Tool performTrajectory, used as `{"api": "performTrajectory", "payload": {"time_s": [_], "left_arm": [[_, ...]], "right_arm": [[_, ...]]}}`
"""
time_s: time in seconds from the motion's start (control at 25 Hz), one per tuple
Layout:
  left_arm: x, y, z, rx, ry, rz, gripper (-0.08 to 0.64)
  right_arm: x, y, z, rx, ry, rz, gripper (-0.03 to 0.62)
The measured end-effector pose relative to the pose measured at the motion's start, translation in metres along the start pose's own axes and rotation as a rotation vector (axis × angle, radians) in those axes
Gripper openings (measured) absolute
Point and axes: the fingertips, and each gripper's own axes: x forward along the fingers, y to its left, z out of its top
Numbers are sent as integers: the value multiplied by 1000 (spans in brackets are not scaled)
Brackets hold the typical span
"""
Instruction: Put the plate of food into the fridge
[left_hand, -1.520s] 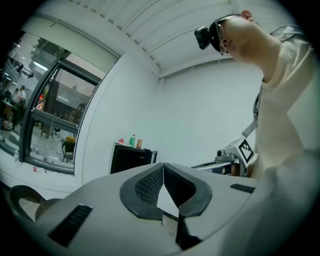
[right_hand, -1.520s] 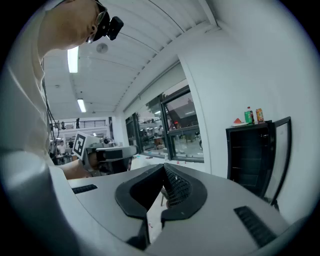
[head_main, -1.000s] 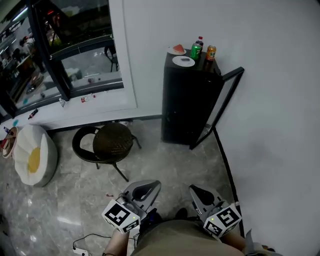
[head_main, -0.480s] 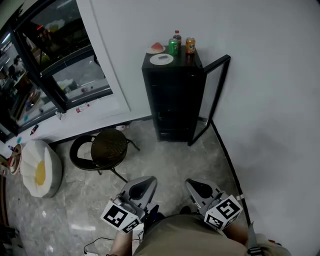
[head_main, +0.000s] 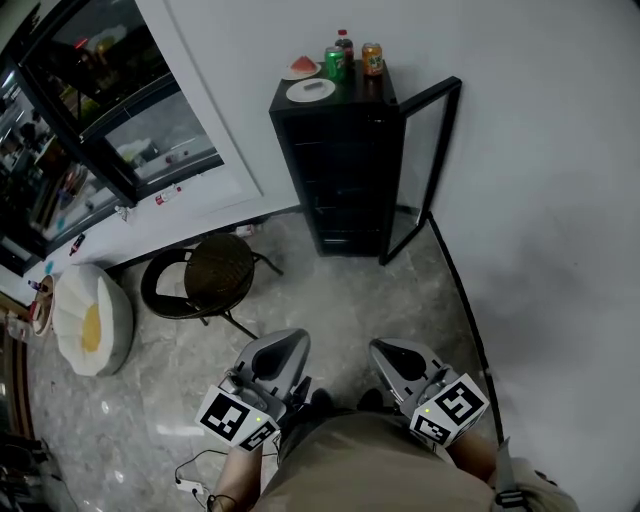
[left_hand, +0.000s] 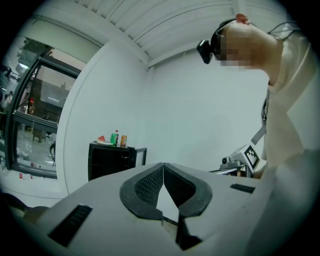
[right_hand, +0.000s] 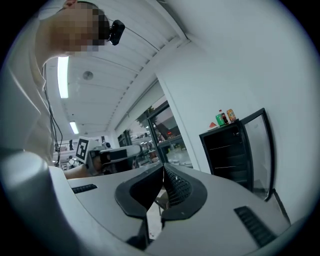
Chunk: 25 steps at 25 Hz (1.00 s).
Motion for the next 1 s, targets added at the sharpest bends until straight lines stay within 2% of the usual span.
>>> {"api": "performTrajectory", "payload": {"time_s": [0.2,0.48,0.6,0.76,1.0], "left_arm": [[15,-3,-4,1,12,-38,11],[34,9,-9,-24,-13,-105,11],[37,27,-6,-33,-22,-126,11],[31,58,2,-46,-59,-130,11],[15,104,2,-67,-68,-135,11]], "right_arm": [[-8,-12,-1,38,-8,-32,21],[1,-28,0,6,17,-102,21],[17,-26,-1,8,40,-108,20],[52,-17,2,-47,86,-81,20],[96,-12,2,-71,128,-103,21]]}}
